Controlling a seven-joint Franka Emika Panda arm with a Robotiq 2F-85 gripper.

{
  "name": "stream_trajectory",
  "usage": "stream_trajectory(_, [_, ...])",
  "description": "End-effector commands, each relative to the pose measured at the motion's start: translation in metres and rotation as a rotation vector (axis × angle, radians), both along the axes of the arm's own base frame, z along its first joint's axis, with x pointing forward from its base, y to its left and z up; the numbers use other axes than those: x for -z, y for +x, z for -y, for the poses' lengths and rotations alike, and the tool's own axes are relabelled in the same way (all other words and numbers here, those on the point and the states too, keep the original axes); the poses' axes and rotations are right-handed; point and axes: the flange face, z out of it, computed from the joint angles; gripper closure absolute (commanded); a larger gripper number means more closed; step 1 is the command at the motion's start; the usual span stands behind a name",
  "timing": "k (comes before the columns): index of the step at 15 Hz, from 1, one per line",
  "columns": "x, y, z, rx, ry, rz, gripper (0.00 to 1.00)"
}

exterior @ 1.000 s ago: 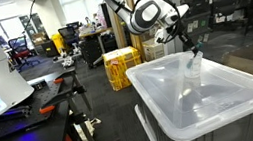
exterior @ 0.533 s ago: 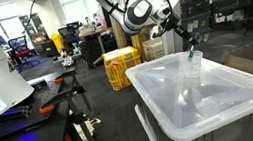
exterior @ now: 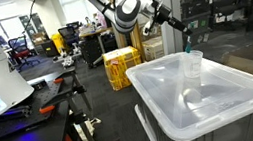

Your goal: Take the pen out of the cup and put it on the storage box

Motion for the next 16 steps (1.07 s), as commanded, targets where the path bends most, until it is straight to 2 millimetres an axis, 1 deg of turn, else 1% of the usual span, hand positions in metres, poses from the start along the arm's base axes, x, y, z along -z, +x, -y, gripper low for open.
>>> stream_trajectory(1, [-0.024,-0.021,-0.003,-0.001,-0.021,0.053,0.95])
stream_trajectory(4, [-0.033,-0.028,-0.009,-0.021,-0.021,0.102,0.95])
stream_trajectory(7, [-0.041,-0.027,-0.015,-0.065,0.012,0.153,0.95])
stream_trajectory(8, [-0.045,-0.025,-0.021,-0.094,0.031,0.167,0.95])
stream_trajectory(9, [-0.051,-0.011,-0.031,-0.100,0.049,0.160,0.95])
stream_trajectory(10, [-0.051,-0.010,-0.033,-0.113,0.060,0.153,0.95])
stream_trajectory(12, [-0.066,0.001,-0.043,-0.169,0.102,0.152,0.95])
stream_trajectory(13, [-0.067,0.002,-0.045,-0.179,0.114,0.147,0.95])
stream_trajectory(14, [-0.073,0.005,-0.047,-0.206,0.139,0.141,0.95])
stream_trajectory(16, [-0.078,0.006,-0.046,-0.240,0.176,0.120,0.95])
